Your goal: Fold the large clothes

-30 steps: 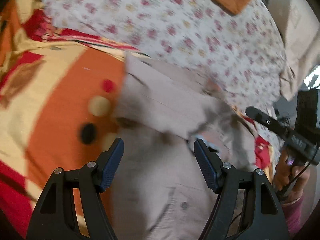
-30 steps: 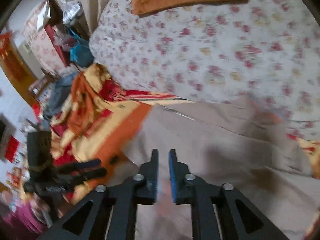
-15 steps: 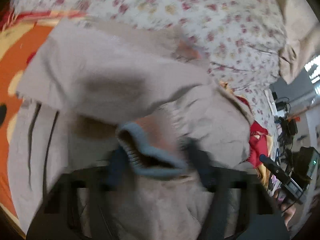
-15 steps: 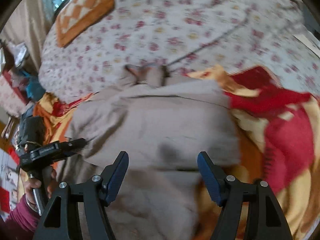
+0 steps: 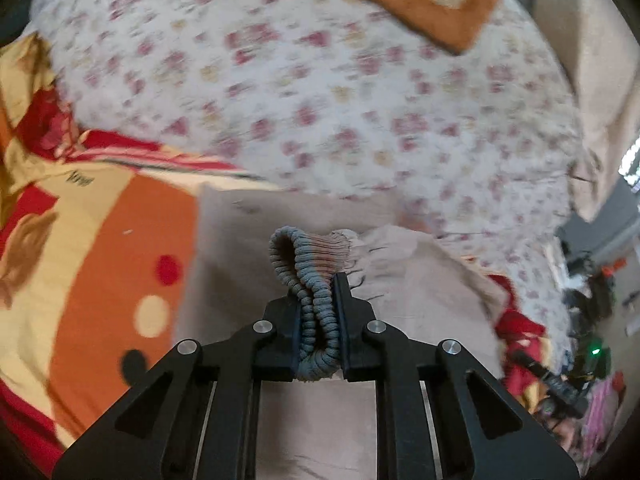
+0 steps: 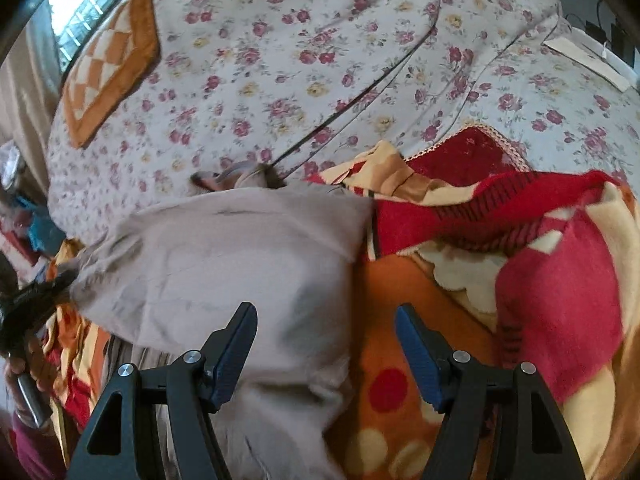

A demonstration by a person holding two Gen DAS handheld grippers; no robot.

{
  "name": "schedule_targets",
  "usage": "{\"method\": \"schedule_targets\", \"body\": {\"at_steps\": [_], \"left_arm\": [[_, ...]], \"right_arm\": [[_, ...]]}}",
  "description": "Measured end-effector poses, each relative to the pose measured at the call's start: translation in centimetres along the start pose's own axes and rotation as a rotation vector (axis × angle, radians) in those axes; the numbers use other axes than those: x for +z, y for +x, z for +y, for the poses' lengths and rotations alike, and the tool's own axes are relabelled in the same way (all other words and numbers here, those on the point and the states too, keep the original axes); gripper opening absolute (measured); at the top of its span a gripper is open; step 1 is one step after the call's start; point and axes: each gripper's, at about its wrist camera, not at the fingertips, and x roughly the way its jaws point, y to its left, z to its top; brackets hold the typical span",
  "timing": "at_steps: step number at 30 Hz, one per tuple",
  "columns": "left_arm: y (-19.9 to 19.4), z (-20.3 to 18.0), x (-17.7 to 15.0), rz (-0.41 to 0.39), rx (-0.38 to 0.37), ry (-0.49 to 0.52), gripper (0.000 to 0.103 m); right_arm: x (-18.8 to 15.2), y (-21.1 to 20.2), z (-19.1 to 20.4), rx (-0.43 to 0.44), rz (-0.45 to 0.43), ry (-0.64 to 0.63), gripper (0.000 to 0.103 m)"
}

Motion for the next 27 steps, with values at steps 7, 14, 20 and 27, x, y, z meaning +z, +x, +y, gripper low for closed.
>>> {"method": "schedule_targets", "body": {"at_steps": [7,14,20,27], "left_arm": [[4.5,4.7,-0.8,0.094,0.056,-0.111,0.013],[6.9,6.1,-0.7,0.133,0.02,-0.179,0.026],[5.1,7.0,-0.5,0.095,0.04,-0.181,0.048],[5.3,6.1,-2.3,0.054,0.164,-0.088,0.062]], "right_arm": [[4.2,6.4,0.8,-0.001,0.064,0.075,0.068],[8.1,12.9,-0.1,-0.14,0.073,0.089,0.035],[7.3,8.9,-1.0,-0.152,0.026,0.112,0.055],[2.5,6.3,0.4,-0.05,0.094,-0.01,0.062]]}}
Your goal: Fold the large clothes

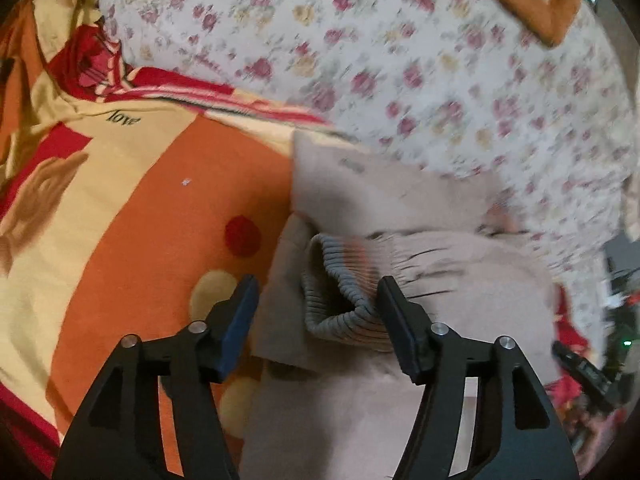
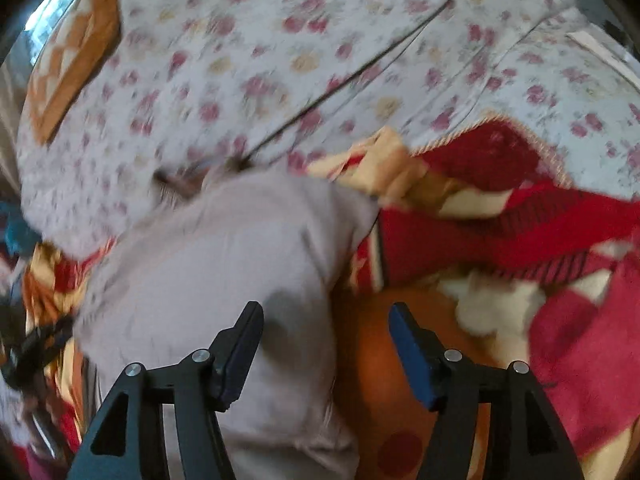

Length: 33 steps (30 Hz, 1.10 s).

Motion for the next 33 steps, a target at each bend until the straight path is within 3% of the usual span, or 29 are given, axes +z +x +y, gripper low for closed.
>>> {"method": "schedule_targets", "body": {"at_steps": [2,5,8,10,12,14,16,24,26,28,33], "left_arm": [[1.8,0.1,-0.6,0.057,0.05,0.017,0.062],[1.0,0.8,-1.0,0.054,0.02,-0.005,0.062],[-1.3,1.5,-1.5,0.056,-0.02,-0.012,0.062],[-2.9,1.6,-2.2,0.044,-0.023,0.003,0.062],[-4.0,1.9,-3.3,0.046,-0.03,0.01,0.062],[-4.5,2.0,-4.6,0.064,-0.035,0.007,0.062],[-5.0,2.4,-6.5,0.092,-0.035,0.012,0.062],[-7.4,3.5,-12.8,0.143,-0.004,0.074,0.062],[-8.0,3.5,-13.7,0.137,-0.002,0.08,0.062],[-8.7,3.3,-14.5,0.129,0.009,0.097,0.062],[-9.9,3.1,-16.0,0.106,0.024,0.128,0.062]], "right_arm": [[-0.7,1.9,-0.3,-0.044,0.045,-0.02,0.059],[-1.3,2.7,-0.8,-0.12,0.048,-0.002,0.057],[-2.1,-0.5,-0.6,-0.073,-0.003,0.004,0.057],[-2.7,-1.8,-0.4,-0.029,-0.01,-0.006,0.069],[-3.4,-2.4,0.0,0.008,-0.007,-0.018,0.075],[-4.3,-1.4,0.6,0.02,0.028,-0.039,0.073],[-4.8,0.7,0.7,0.011,0.076,-0.061,0.024],[-6.3,-1.0,-0.8,-0.022,0.025,-0.036,0.019],[-6.8,-2.7,0.0,-0.005,0.009,-0.044,0.028],[-7.9,-4.8,0.5,0.025,-0.001,-0.058,0.065],[-12.5,-8.4,1.3,0.062,0.017,-0.095,0.07]]}}
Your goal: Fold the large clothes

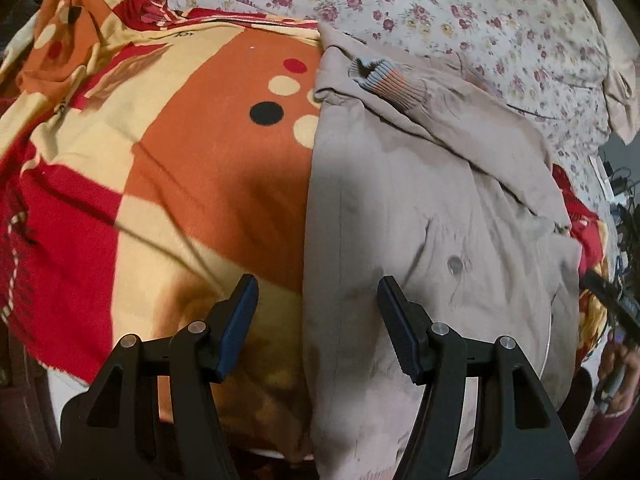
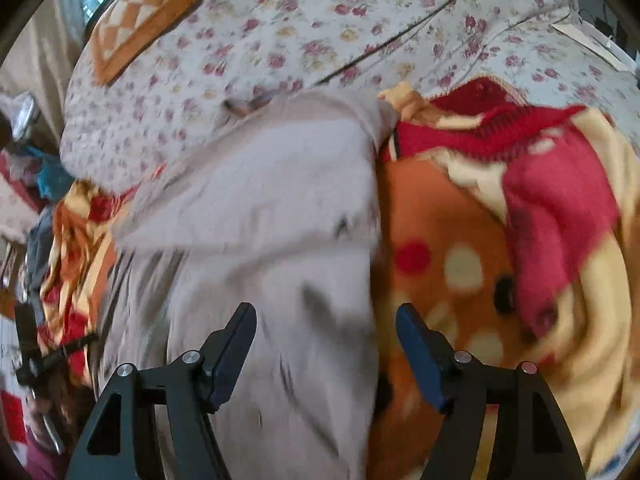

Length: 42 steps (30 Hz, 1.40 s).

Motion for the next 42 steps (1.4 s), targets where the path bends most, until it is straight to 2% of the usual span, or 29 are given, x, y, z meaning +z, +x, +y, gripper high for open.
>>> {"method": "schedule_targets", "body": {"at_steps": [6,12,17,23,32,39,41,42], "left_arm": [[-1.2,-0.3,-2.4,-0.016,0.016,0.028,0.062],[-2.1,-0.1,-4.9,-0.012,0.026,0.039,0.062],[-2.5,0.1,-6.8,0.01,0.011,0.046,0.062],[-2.3,0.2,-9.2,0.075,-0.033,0.054,0.062],[0.2,-0.8,-13.2,0.202,-0.079,0.108,0.062],[1.9,-1.5,-13.4,0.222,-0.114,0.097,0.062],[1.9,-1.4,-13.5,0.221,-0.12,0.1,0.062],[2.0,-1.5,-13.5,0.222,-0.122,0.102,0.062]], "right_arm": [[-5.3,-0.2,0.0,0.0,0.079,-0.045,0.07],[-8.6,-0.5,-0.1,0.036,0.1,-0.047,0.07],[-9.9,-1.1,0.7,0.065,0.086,-0.063,0.07],[-10.9,-1.8,1.4,0.079,0.096,-0.095,0.07],[-13.8,-2.2,1.1,0.138,0.196,-0.112,0.07],[-15.6,-1.3,1.1,0.187,0.27,-0.084,0.07],[-16.2,-0.9,1.3,0.21,0.293,-0.091,0.068],[-16.5,-0.8,1.6,0.213,0.299,-0.109,0.057]]}}
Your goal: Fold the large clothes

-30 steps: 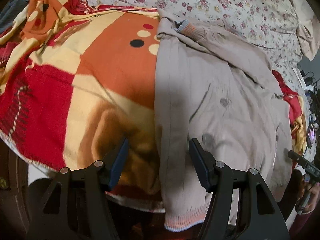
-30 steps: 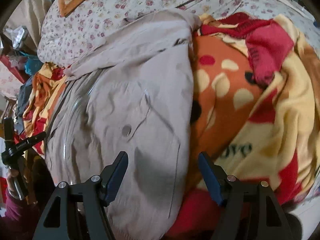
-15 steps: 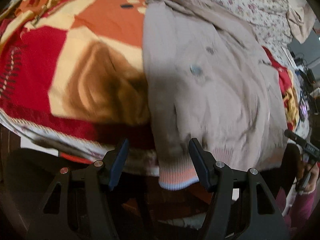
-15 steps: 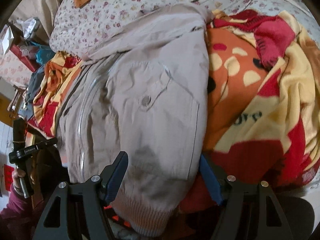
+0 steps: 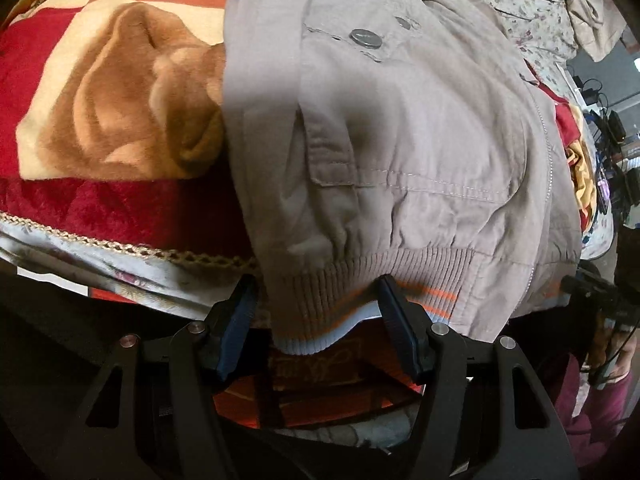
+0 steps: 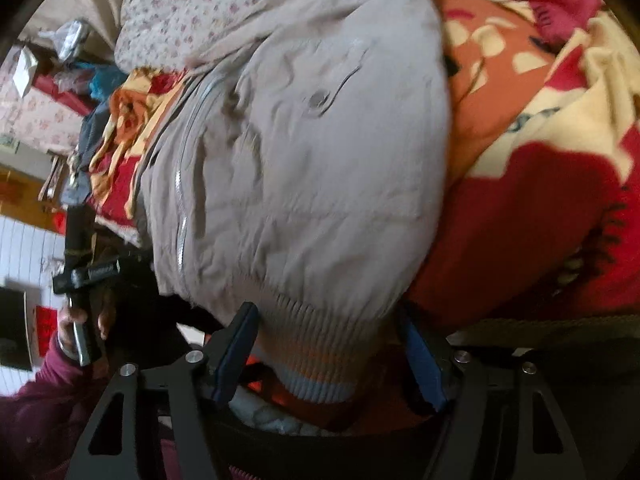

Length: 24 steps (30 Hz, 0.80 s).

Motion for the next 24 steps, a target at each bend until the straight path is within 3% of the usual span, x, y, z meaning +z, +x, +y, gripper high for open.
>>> {"method": "schedule_targets", "body": {"at_steps": [4,10,15,16,18,20,24], "left_arm": [[-0.4,0.5,0.2,0.0,-0.021,0.0,0.062],[-1.6,1.2,0.0,-0.024,-0.069,-0.041,0.062],[-0.8,1.1,0.0,-0.016,-0.061,-0.014,0.062],[-0.5,0.8,0.0,-0.012,-0.057,0.006,0.06],[-0.2,0.2,0.0,-0.014,-0.045,0.03,0.041],[-0.3,0.0,-0.2,-0.016,-0.033,0.046,0.02],[-3.0,-0.2,-0.5,-0.054,-0.093,0.046,0.011]], "right_arm": [[-0.5,0.2,1.7,-0.044,0.004,-0.086,0.044],[-0.6,-0.9,1.7,-0.025,0.006,-0.08,0.044],[-0.7,-1.4,1.9,-0.037,-0.003,-0.102,0.044],[-0.7,-1.1,1.9,-0.043,-0.004,-0.103,0.036],[-0.7,-0.7,1.8,-0.056,-0.016,-0.092,0.021],[-0.9,-0.7,1.8,-0.068,-0.024,-0.088,0.015],[-1.1,-3.6,2.6,-0.041,-0.074,-0.103,0.011]]}}
